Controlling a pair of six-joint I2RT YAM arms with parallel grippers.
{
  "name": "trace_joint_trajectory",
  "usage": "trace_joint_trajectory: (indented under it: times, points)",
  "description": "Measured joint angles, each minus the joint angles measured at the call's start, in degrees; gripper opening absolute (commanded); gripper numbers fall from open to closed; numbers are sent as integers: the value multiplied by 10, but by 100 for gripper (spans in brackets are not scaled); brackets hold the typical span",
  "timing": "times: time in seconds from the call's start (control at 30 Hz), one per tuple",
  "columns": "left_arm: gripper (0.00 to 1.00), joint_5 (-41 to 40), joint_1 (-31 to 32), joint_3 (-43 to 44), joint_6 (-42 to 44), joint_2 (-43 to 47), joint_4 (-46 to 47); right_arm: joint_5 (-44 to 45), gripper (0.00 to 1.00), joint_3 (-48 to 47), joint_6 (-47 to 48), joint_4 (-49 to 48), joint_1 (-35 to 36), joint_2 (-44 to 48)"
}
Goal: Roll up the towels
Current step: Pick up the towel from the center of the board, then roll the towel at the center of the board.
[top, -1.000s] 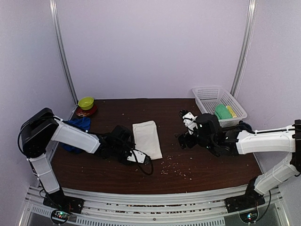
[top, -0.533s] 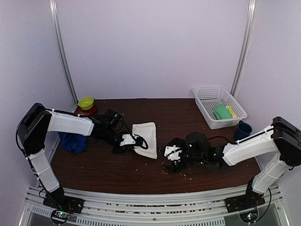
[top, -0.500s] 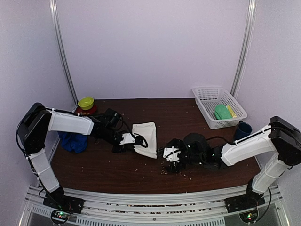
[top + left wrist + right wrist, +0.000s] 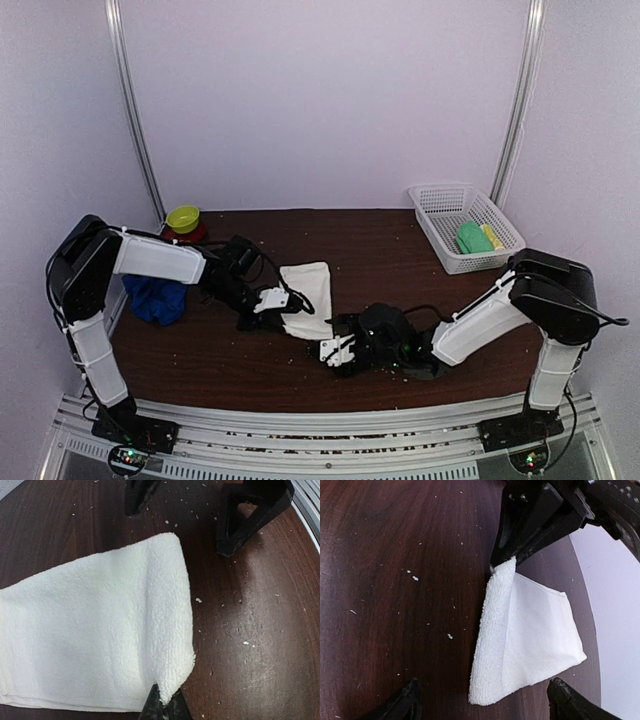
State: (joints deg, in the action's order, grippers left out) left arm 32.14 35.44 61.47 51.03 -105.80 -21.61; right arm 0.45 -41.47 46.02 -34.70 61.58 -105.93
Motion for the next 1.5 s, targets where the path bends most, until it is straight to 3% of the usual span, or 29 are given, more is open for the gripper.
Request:
trace_joint_trajectory:
  times: [0.27,0.43,0.53,0.63,0.77,0.83,1.03,1.13,1.3,1.5]
  points:
    - [0,10,-5,4,0,-3,-10,79,55,-3,34,-75,26,-49]
    - [0,14,-6,8,0,-3,-12,116,53,-15,40,-98,30,-73]
    - [0,15,-6,8,0,-3,-13,132,39,-22,45,-102,30,-83]
    - [0,16,-6,8,0,-3,-15,141,17,-26,49,-99,30,-90]
    - [0,16,-6,8,0,-3,-21,148,10,-39,49,-80,30,-101]
    - [8,16,-6,8,0,-3,-24,146,8,-44,46,-71,30,-101]
    - [53,14,-10,7,5,-2,-28,127,0,-56,19,-27,30,-93]
    - [67,13,-12,0,4,10,-28,108,0,-71,1,13,30,-85]
    - [78,9,-13,-41,-1,62,-16,64,0,-109,-46,98,26,-71]
    - [80,-3,-13,-105,-2,132,28,7,0,-153,-103,193,16,-58]
